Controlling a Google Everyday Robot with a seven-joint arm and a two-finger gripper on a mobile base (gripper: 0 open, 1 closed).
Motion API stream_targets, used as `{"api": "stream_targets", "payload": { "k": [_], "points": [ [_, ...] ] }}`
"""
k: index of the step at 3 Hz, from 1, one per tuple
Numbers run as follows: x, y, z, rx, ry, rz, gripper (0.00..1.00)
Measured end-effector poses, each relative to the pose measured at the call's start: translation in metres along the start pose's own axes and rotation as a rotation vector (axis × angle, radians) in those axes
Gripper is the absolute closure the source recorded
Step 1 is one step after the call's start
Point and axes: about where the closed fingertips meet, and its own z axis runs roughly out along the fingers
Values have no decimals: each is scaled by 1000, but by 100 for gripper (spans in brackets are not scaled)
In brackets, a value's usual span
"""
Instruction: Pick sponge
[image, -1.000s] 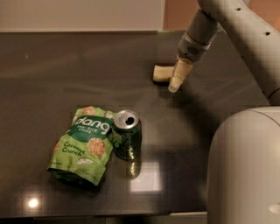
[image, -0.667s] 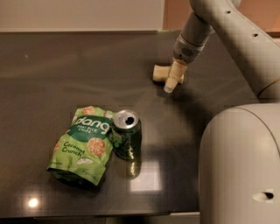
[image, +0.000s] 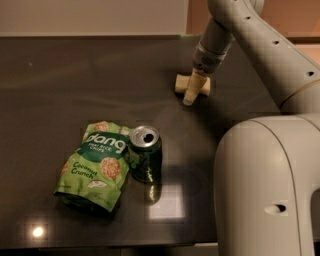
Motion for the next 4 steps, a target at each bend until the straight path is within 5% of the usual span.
{"api": "stream_targets", "payload": {
  "k": [2,3,4],
  "points": [
    [-5,3,-11,5,-14,-32,64],
    [-14,17,-31,5,-31,-108,87],
    [-26,42,-61,3,-42,-229,100]
  ]
}}
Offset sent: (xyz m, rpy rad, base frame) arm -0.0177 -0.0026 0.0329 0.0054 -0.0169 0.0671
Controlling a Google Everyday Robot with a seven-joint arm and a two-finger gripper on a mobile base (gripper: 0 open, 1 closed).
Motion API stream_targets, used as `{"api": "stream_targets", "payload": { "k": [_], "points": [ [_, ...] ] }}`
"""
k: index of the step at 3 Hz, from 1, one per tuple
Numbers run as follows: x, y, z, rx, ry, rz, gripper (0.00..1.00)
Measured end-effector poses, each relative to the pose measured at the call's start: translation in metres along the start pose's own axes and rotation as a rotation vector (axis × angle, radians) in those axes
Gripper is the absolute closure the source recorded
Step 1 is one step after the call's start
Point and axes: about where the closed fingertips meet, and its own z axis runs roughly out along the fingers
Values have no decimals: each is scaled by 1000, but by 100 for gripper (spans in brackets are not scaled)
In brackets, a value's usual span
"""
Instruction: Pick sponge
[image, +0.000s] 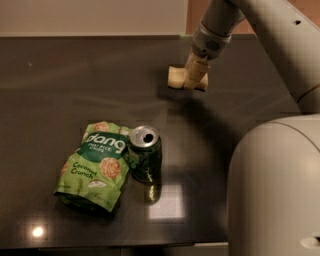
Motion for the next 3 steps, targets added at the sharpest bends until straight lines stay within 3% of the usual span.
{"api": "stream_targets", "payload": {
  "k": [2,3],
  "points": [
    [-34,34,-48,9,-4,-256,100],
    [-52,37,-66,36,-10,-379,100]
  ]
}}
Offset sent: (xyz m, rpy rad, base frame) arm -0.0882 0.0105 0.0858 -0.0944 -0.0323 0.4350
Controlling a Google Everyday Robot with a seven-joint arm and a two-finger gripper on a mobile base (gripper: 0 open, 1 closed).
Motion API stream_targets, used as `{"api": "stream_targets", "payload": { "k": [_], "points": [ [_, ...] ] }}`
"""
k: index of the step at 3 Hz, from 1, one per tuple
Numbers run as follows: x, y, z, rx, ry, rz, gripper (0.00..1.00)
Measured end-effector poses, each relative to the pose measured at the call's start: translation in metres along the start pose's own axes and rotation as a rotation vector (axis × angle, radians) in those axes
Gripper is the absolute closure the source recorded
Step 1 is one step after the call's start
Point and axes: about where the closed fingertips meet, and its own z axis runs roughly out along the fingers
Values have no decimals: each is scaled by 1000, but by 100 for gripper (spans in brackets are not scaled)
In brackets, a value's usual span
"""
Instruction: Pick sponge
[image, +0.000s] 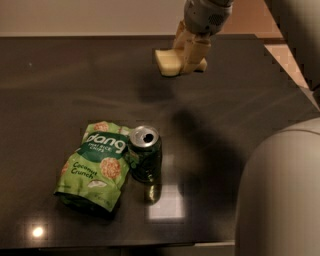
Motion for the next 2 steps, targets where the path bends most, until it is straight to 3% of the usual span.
{"api": "stream_targets", "payload": {
  "k": [1,2],
  "points": [
    [-13,-7,-12,25,10,-91,100],
    [-15,-17,-9,59,3,-90,100]
  ]
}}
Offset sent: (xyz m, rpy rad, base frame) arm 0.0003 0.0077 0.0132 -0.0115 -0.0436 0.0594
